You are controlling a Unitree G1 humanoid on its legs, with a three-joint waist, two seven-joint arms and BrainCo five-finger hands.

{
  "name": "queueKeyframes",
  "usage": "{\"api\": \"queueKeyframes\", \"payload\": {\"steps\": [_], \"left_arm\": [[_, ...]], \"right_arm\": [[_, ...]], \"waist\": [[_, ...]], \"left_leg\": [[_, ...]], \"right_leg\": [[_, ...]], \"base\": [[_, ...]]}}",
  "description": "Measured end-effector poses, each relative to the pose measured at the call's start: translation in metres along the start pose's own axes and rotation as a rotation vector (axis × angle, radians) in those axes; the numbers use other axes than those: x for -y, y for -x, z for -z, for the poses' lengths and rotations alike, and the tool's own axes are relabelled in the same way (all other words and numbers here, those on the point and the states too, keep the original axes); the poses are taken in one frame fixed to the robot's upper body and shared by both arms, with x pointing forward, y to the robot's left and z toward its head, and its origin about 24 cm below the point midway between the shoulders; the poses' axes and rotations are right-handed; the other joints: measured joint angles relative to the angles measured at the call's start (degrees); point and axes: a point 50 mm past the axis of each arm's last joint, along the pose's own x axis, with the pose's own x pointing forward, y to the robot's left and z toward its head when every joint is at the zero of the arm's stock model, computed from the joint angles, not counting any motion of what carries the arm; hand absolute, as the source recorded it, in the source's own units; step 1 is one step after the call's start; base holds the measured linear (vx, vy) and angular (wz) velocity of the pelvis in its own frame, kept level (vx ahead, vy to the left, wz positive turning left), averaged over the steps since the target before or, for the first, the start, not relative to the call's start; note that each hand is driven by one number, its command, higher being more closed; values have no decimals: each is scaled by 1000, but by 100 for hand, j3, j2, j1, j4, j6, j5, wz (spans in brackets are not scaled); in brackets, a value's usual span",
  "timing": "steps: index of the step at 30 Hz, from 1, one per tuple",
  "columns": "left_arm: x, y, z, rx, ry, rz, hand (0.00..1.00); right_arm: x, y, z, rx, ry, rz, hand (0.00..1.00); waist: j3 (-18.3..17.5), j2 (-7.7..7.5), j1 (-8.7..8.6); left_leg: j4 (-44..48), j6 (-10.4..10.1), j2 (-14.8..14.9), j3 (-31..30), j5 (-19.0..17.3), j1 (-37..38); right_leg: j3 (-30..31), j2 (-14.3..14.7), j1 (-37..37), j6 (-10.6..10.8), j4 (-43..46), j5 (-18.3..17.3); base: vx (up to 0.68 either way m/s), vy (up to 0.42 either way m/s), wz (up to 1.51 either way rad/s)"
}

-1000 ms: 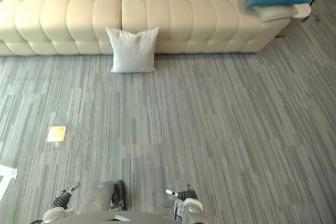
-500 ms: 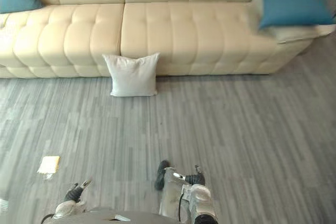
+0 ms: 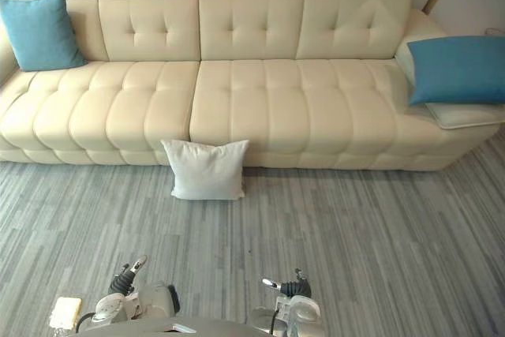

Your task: Pick up cushions and gather them together orderly.

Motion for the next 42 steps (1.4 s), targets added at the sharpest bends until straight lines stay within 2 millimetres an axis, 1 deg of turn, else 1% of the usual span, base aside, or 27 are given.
{"api": "queueKeyframes", "payload": {"steps": [1,2,3,4,6,8,9,11,12,13,14,15,16,18,19,20,21,22,23,25,26,27,28,31,34,38,42], "left_arm": [[0,0,1,-3,-1,1,0],[2,1,2,-6,2,4,0],[-4,-2,-4,11,-9,-8,0],[-8,-3,-6,18,-13,-18,0],[-9,-3,-9,27,10,-25,0],[-14,-4,-9,22,4,-35,0],[-18,-4,-6,10,-5,-43,0],[-20,-4,-1,-13,-21,-47,0],[-17,-3,4,-34,-44,-32,0],[-15,-3,7,-49,-75,-16,0],[-18,-3,7,-51,-95,-17,0],[-20,-4,7,-52,-103,-18,0],[-23,-4,6,-54,-120,-23,0],[-26,-3,8,-60,-128,-29,0],[-27,-3,9,-63,-128,-31,0],[-26,-2,11,-68,-129,-29,0],[-25,-1,14,-74,-122,-26,0],[-24,-1,14,-74,-119,-25,0],[-22,-1,15,-75,-111,-24,0],[-21,0,17,-81,-105,-21,0],[-21,0,17,-81,-102,-23,0],[-19,0,17,-88,-82,-26,0],[-13,1,20,-96,-83,-12,0],[2,3,23,-101,-91,26,0],[3,3,23,-100,-108,30,0],[2,3,22,-96,-114,33,0],[-1,1,17,-76,-115,28,0]], "right_arm": [[3,1,5,-12,3,7,0],[4,2,6,-15,7,9,0],[-6,2,10,-38,7,-8,0],[-17,3,6,-23,15,-37,0],[-24,4,7,-26,10,-53,0],[-28,4,7,-36,7,-64,0],[-31,5,12,-54,7,-72,0],[-31,5,15,-67,11,-73,0],[-21,3,17,-76,34,-53,0],[-15,2,19,-90,41,-38,0],[-12,1,19,-91,42,-31,0],[-10,1,18,-85,28,-25,0],[-8,1,18,-86,39,-24,0],[-10,0,15,-72,42,-31,0],[-11,0,13,-65,47,-35,0],[-13,0,13,-57,58,-42,0],[-14,0,11,-46,60,-44,0],[-14,0,10,-42,59,-45,0],[-15,0,7,-32,53,-46,0],[-17,1,6,-22,49,-48,0],[-19,1,7,-26,48,-51,0],[-18,1,6,-19,41,-50,0],[-14,0,3,-10,52,-41,0],[-5,-2,1,-1,58,-19,0],[-5,-1,4,-16,55,-16,0],[-5,0,7,-24,51,-15,0],[-3,2,12,-36,48,-11,0]], "waist": [[-10,16,12],[-14,19,15],[-83,-191,-37],[-114,-298,49],[-117,-388,149],[-138,-420,134],[-215,-514,138],[-331,-531,93],[-390,-457,65],[-413,-442,-8],[-392,-498,-59],[-379,-558,-88],[-315,-565,-158],[-284,-554,-173],[-282,-549,-187],[-278,-558,-219],[-280,-550,-250],[-279,-544,-246],[-271,-535,-252],[-267,-519,-280],[-267,-556,-277],[-257,-566,-265],[-270,-406,-262],[-303,-191,-273],[-295,-200,-262],[-309,-222,-255],[-303,-274,-152]], "left_leg": [[-1199,120,-187,-36,931,29],[-1250,179,-205,-76,1215,49],[-1281,294,-471,10,1172,111],[-1220,307,-478,19,1028,29],[-927,416,-446,80,824,7],[-682,509,-441,123,682,88],[-698,520,-562,165,659,232],[-750,485,-733,51,543,290],[-1050,398,-892,-167,293,472],[-1305,428,-1081,-150,207,664],[-1442,447,-1240,-145,192,825],[-1520,471,-1357,-133,175,958],[-1586,543,-1458,-144,83,1217],[-1609,581,-1464,-205,-75,1539],[-1656,620,-1439,-250,-115,1727],[-1809,622,-1415,-280,-115,1945],[-1880,539,-1350,-298,-63,2108],[-1922,526,-1324,-303,-64,2166],[-2031,475,-1264,-320,-60,2312],[-2128,298,-1154,-382,-120,2464],[-2149,197,-1167,-419,-165,2530],[-2162,0,-1170,-507,-277,2718],[-2171,-46,-1027,-549,-249,2722],[-2284,-92,-854,-603,-213,2731],[-2366,-167,-721,-604,-135,2930],[-2103,-180,-677,-604,-125,2823],[-494,-181,-451,-593,-123,2095]], "right_leg": [[-54,-105,245,290,-82,-143],[-40,-125,310,393,-94,-201],[79,-330,426,357,-217,-212],[202,-247,283,194,-305,-17],[223,-204,331,161,-426,273],[449,-263,495,246,-559,568],[616,-402,545,340,-590,774],[693,-547,423,366,-356,784],[853,-637,62,422,324,743],[954,-886,-355,487,1346,693],[1078,-1085,-690,453,2136,775],[1203,-1228,-943,404,2701,970],[1315,-1374,-1230,248,3511,1268],[1310,-1321,-1645,155,4441,738],[1251,-1167,-1871,158,4737,377],[1019,-983,-2108,107,4719,-33],[766,-812,-2285,31,4349,-256],[687,-736,-2345,26,4150,-303],[512,-542,-2525,3,3564,-380],[442,-220,-2622,-33,2436,-196],[465,-135,-2591,-71,1891,171],[488,-56,-2544,-296,1631,749],[434,48,-2482,-351,1614,696],[278,235,-2449,-394,1519,436],[165,330,-2202,-412,1466,274],[72,309,-2051,-347,1340,191],[38,251,-1799,-245,1061,251]], "base": [[326,243,0],[419,306,18],[376,260,10],[376,260,6],[341,181,-14],[316,158,-21],[220,120,-33],[211,132,-27],[200,185,-12],[196,192,2],[122,124,18],[157,102,17],[209,103,7],[215,65,4],[207,29,19],[267,-2,38],[229,-32,36],[265,-81,29],[277,-117,19],[291,-150,19],[332,-184,11],[381,-205,7],[302,-172,4],[234,-159,10],[147,-111,13],[43,-29,21],[4,32,9]]}}
